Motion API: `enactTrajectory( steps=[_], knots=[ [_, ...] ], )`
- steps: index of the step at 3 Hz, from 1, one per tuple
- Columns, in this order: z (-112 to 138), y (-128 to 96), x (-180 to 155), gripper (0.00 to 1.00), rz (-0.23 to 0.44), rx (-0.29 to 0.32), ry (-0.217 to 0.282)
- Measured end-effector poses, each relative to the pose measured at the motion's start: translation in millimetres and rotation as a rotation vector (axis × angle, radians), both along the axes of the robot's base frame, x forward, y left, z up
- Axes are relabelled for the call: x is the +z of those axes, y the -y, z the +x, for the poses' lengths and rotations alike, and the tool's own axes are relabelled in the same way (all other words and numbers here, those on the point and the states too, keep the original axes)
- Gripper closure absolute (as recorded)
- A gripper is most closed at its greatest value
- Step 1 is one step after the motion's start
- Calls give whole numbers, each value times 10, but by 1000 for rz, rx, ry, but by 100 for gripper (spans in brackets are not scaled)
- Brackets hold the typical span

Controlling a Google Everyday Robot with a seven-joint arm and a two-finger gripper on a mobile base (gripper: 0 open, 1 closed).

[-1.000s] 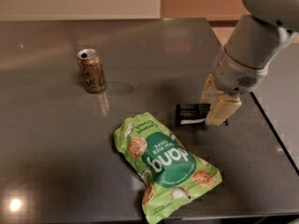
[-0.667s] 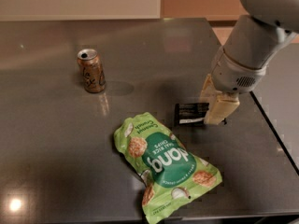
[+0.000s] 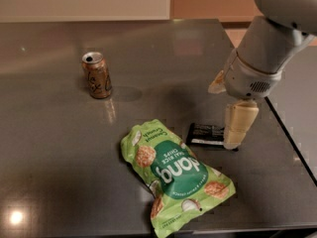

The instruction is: Move rxbar chocolate near green rice chip bag

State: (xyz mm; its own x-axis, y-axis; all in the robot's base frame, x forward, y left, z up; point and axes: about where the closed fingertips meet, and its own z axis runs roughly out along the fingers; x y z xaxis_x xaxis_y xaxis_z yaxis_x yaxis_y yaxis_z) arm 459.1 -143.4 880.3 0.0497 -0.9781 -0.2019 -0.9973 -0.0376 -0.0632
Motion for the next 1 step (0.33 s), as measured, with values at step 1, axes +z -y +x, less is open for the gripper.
enactTrajectory(
  steps=[1],
  knots=[
    [0,0,0,0,0,0,0]
  ],
)
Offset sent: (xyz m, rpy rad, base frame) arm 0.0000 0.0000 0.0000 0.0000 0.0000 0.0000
